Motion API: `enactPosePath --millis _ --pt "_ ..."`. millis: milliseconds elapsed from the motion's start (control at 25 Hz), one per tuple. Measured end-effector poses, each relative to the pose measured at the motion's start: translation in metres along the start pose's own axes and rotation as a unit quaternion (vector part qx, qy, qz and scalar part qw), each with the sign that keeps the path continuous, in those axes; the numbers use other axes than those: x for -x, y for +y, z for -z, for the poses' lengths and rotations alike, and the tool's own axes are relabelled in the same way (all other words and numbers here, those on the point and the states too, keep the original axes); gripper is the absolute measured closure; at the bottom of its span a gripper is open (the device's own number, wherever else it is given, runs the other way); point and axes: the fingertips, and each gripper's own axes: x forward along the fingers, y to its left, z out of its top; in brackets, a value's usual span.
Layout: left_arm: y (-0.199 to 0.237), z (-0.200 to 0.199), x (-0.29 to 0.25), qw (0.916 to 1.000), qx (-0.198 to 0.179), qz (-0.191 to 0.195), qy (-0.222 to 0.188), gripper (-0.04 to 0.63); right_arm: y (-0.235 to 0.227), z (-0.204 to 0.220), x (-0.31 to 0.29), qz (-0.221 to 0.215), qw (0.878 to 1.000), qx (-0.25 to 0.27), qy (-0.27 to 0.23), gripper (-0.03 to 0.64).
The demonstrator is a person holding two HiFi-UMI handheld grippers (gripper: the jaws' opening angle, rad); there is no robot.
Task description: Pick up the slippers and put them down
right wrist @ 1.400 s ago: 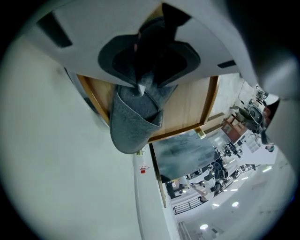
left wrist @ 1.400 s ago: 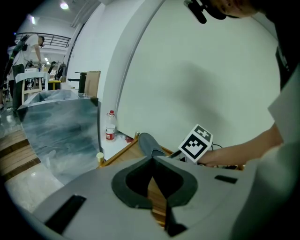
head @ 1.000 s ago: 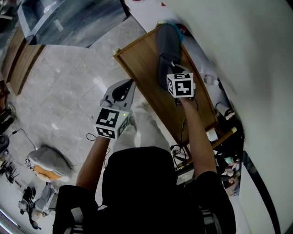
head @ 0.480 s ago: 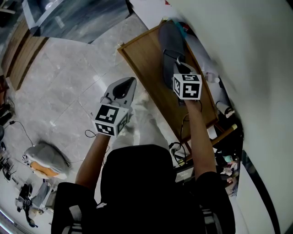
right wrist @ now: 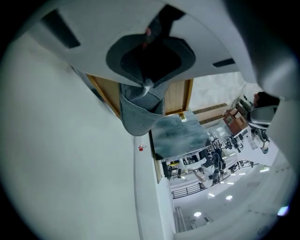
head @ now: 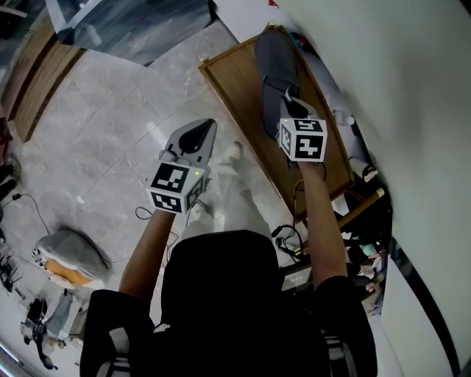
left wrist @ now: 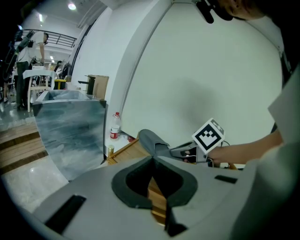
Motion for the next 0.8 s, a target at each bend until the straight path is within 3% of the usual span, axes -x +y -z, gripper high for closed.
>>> enactPosePath --millis 520,800 --pt "-0.007 0.013 0.091 0.9991 -0.020 -0.016 -0.035 0.591 0.073 -0.001 0.074 -0.012 0.999 0.021 -0.049 0.601" --pt "-0.012 0.029 0.157 0.9971 -0.027 -0.042 -0.058 0.591 0.130 0.009 0.118 -0.030 0.995 0.068 -0.072 0.600"
